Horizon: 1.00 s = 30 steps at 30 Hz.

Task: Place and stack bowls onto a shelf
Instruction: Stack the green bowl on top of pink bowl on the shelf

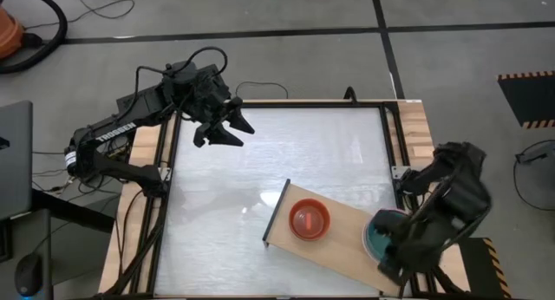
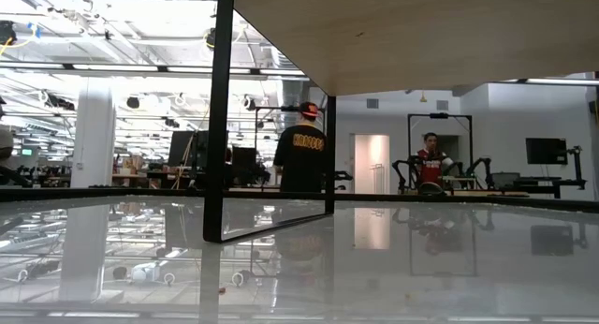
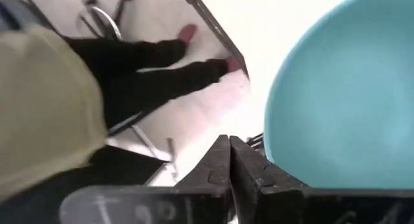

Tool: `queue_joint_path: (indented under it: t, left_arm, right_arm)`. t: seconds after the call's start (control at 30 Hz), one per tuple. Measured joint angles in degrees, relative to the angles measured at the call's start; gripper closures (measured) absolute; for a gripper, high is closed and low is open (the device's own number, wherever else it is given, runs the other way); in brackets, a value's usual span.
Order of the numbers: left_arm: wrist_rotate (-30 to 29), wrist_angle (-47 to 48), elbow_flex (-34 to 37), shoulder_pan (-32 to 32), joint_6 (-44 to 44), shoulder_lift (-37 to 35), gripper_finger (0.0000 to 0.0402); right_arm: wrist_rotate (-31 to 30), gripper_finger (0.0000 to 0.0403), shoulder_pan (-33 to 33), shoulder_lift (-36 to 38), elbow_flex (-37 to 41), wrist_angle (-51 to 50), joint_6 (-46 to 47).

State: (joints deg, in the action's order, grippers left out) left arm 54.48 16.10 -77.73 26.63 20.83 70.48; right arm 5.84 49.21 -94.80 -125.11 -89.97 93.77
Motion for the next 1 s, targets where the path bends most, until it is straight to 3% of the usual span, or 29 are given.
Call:
queue_joint_path:
  t: [0.2,0.37,0.57,0.77,1.0]
  left_arm:
    - [-2.8,0.0,0.0,0.0,-0.2,0.0,0.0123]
    - [-2.9,0.0,0.0,0.0,-0.5,0.0,0.0123]
    - [-2.9,0.0,0.0,0.0,-0.2,0.0,0.0123]
    - [-6.5,2.8,0.0,-2.2,-1.2,0.0,0.0123]
    - [-12.9,7.4,0.0,-5.6,-5.7,0.0,0.0123]
  right_arm:
    - [2.4,0.0348,-0.7,-5.1,0.0,0.0,-6.7]
    - [2.1,0.0358,-0.2,-7.7,0.0,0.0,-6.8]
    - [6.2,0.0384,0.6,-6.3,-0.5,0.0,-7.9]
    - [-3.0,0.0376,3.8,-4.1,0.7,0.0,-3.9]
    - [-3.1,0.0379,5.0,-4.6,6.4,0.0,-2.1]
